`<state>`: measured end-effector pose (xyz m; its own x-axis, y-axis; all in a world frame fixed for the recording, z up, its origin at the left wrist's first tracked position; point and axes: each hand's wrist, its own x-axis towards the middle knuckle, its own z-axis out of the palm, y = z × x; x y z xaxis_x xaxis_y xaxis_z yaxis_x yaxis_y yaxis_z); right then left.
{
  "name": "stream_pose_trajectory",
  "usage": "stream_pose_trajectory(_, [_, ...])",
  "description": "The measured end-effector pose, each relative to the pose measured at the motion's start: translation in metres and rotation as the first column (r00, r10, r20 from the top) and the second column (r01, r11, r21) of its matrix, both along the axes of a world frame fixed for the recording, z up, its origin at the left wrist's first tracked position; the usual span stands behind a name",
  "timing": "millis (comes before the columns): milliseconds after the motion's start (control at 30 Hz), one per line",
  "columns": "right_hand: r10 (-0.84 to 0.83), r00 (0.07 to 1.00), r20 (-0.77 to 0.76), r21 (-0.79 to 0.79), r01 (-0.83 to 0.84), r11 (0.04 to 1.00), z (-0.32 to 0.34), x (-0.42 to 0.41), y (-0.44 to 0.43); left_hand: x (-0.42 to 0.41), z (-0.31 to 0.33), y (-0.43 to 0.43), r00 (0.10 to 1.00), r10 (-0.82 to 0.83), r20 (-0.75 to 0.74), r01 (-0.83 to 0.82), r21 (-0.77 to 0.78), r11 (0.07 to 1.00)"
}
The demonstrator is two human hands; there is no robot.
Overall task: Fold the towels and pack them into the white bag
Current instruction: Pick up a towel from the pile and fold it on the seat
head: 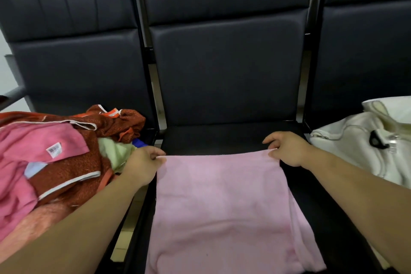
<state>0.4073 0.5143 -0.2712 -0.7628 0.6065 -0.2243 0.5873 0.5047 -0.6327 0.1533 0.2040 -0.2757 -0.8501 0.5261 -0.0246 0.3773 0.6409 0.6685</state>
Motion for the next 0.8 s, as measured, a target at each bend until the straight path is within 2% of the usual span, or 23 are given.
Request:
stream_pose_trajectory(100, [-0.086, 0.991, -0.106, -0.066, 0.079, 0.995, 0.024, 0.003, 0.001, 0.000, 0.019, 0.003, 1.000, -0.002, 0.008, 0.001, 0.053, 0.999])
stream_pose_trajectory(167, [-0.180, 0.958, -0.224, -0.099, 0.162, 0.982, 0.047, 0.002, 0.003, -0.005, 0.038, 0.009, 1.000, 0.018, 0.010, -0.019, 0.141, 0.990])
stream_pose_trajectory(300, [-0.330, 0.799, -0.503, -0.185, 0.273, 0.944, 0.110, 0.001, 0.008, -0.016, 0.101, 0.020, 0.998, 0.049, 0.035, -0.058, 0.351, 0.935])
stream_pose_trajectory(433, [-0.340, 0.595, -0.728, -0.269, 0.207, 0.941, 0.180, 0.016, 0.009, -0.015, 0.180, 0.015, 0.999, -0.019, -0.047, 0.042, 0.544, 0.838])
stream_pose_trajectory(500, [-0.310, 0.546, -0.778, -0.268, 0.158, 0.950, 0.200, 0.032, 0.003, -0.005, 0.202, 0.004, 0.993, -0.053, -0.105, 0.104, 0.565, 0.819])
stream_pose_trajectory(600, [-0.244, 0.590, -0.770, -0.243, 0.083, 0.967, 0.197, 0.061, -0.017, 0.019, 0.198, -0.021, 0.984, -0.101, -0.146, 0.161, 0.498, 0.852])
stream_pose_trajectory(700, [-0.195, 0.735, -0.650, -0.245, 0.040, 0.969, 0.150, 0.087, -0.039, 0.037, 0.153, -0.047, 0.980, -0.156, -0.120, 0.190, 0.365, 0.911])
stream_pose_trajectory(800, [-0.145, 0.881, -0.451, -0.230, 0.043, 0.972, 0.087, 0.106, -0.058, 0.051, 0.085, -0.073, 0.958, -0.278, -0.066, 0.285, 0.155, 0.946])
